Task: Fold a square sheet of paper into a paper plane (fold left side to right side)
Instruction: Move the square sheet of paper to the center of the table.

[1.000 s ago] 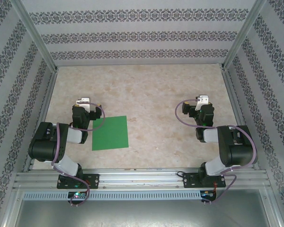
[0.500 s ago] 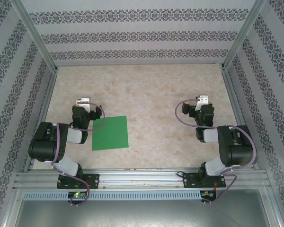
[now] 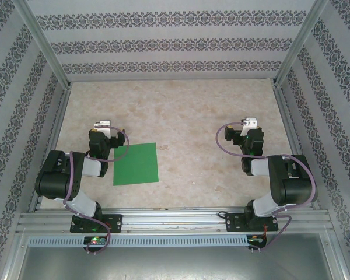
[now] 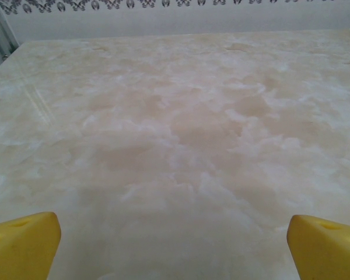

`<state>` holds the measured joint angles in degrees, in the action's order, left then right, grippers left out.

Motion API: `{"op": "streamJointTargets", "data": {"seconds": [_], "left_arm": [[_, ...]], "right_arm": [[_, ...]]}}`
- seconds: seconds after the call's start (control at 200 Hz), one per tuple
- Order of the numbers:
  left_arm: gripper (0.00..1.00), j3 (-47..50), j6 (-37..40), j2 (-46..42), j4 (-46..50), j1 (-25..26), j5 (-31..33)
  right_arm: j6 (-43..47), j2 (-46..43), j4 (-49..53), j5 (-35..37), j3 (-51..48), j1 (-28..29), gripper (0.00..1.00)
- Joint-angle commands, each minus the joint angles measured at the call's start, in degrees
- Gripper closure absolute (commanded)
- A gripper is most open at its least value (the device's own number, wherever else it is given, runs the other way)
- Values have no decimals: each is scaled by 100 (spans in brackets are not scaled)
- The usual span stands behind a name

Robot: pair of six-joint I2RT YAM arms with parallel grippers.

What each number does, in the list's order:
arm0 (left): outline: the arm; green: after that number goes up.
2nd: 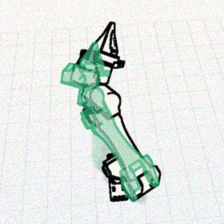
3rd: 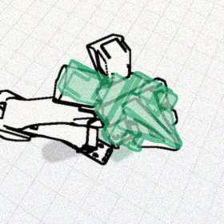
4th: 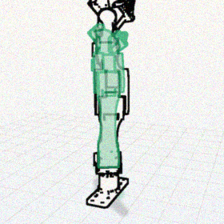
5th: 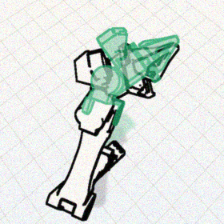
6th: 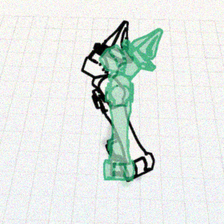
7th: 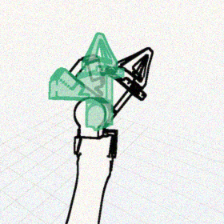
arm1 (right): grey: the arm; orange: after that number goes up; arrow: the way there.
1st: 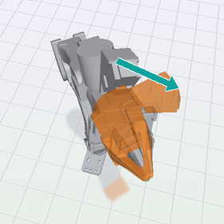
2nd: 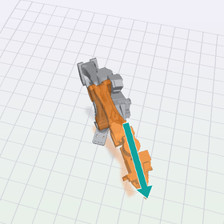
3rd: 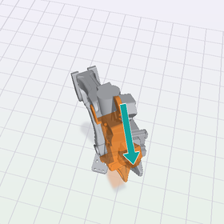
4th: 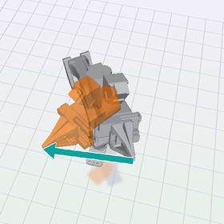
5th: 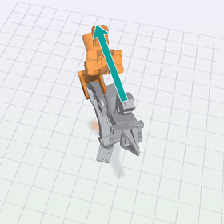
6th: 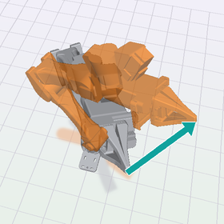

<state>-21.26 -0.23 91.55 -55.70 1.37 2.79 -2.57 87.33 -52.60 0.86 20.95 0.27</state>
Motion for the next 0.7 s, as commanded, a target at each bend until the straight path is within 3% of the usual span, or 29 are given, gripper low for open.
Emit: {"op": "streamJointTargets", "data": {"seconds": [0.0, 0.17, 0.37, 0.53, 0.695], "left_arm": [[0, -17, -91, -31, -33, -75, 317], [0, -17, -92, -74, -24, -75, 323], [0, -195, -194, -1208, 1258, -75, 624], [0, -873, -773, -2298, 3418, -75, 792], [0, -1874, -1843, -2883, 5916, -75, 365]], "right_arm": [[37, 38, -172, 82, 58, 34, 2], [-39, -25, -108, -11, 75, -30, 2], [-164, -842, 445, 168, -11, -93, 2], [-424, -1824, 1966, 99, 228, -80, 2], [-1089, -2752, 3778, -227, 615, -90, 2]]}}
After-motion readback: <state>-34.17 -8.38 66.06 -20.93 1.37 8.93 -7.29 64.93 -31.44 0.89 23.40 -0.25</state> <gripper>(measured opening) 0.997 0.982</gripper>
